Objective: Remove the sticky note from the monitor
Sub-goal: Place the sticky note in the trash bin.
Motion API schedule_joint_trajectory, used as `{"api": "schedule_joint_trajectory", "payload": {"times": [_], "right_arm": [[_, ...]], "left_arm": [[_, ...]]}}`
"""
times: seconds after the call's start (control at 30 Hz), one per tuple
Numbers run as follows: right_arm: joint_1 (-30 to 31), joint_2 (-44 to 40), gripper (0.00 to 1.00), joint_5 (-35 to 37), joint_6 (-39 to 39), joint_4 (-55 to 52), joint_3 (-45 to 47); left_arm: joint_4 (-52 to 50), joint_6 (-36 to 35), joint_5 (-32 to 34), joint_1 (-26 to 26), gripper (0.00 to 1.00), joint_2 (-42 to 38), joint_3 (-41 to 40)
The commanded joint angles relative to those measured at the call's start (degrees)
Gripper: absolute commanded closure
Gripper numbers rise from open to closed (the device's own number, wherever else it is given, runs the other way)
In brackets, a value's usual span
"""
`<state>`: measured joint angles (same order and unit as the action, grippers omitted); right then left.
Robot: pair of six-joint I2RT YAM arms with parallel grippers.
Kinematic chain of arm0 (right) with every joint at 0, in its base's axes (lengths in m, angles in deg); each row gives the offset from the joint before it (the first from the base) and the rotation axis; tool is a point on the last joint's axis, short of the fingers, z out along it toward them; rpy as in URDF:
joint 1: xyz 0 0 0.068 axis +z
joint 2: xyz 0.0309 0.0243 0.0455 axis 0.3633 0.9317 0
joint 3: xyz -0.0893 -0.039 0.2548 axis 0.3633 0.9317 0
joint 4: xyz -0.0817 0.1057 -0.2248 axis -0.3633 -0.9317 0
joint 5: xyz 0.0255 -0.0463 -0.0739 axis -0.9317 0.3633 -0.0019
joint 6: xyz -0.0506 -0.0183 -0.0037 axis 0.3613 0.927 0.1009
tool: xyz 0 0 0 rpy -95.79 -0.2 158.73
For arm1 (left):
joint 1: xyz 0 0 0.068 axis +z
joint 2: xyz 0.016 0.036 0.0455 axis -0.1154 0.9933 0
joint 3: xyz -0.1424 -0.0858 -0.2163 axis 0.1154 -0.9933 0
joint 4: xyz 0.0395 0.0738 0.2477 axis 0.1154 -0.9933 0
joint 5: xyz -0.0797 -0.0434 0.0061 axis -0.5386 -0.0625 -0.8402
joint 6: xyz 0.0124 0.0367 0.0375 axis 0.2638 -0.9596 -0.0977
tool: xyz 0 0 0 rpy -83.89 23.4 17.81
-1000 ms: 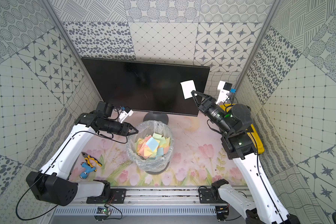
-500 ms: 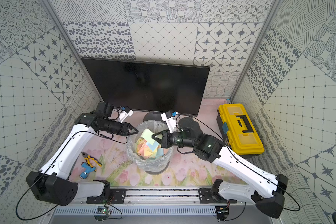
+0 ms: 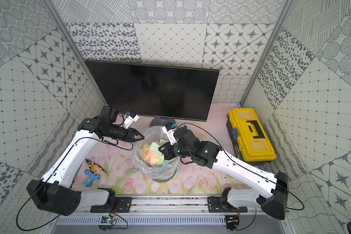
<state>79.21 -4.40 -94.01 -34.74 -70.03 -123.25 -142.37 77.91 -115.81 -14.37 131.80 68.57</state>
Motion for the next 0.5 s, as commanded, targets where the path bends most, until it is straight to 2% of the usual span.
{"api": "schedule_joint_trajectory", "payload": {"times": [0.0, 0.1, 0.2, 0.3, 0.47], "right_arm": [[0.4, 1.5, 0.94, 0.2, 1.4, -0.3, -0.2], [0.4, 1.1, 0.71, 1.2, 1.8, -0.9, -0.8], [0.5, 0.0, 0.57, 2.7, 2.4, -1.5, -1.4], [0.5, -2.0, 0.51, 4.2, 2.8, -1.7, -1.7], [0.5, -4.9, 0.46, 5.4, 3.5, -1.7, -2.2]], "left_arm": [[-1.2, -0.7, -1.4, 0.1, 0.59, -0.5, 1.1], [-1.2, -0.7, -1.3, 0.1, 0.59, -0.6, 1.1], [-1.2, -0.6, -1.3, 0.1, 0.59, -0.7, 1.2], [-1.4, -0.6, -1.3, 0.1, 0.59, -0.6, 1.4], [-1.4, -0.7, -1.2, 0.1, 0.59, -0.8, 1.2]]}}
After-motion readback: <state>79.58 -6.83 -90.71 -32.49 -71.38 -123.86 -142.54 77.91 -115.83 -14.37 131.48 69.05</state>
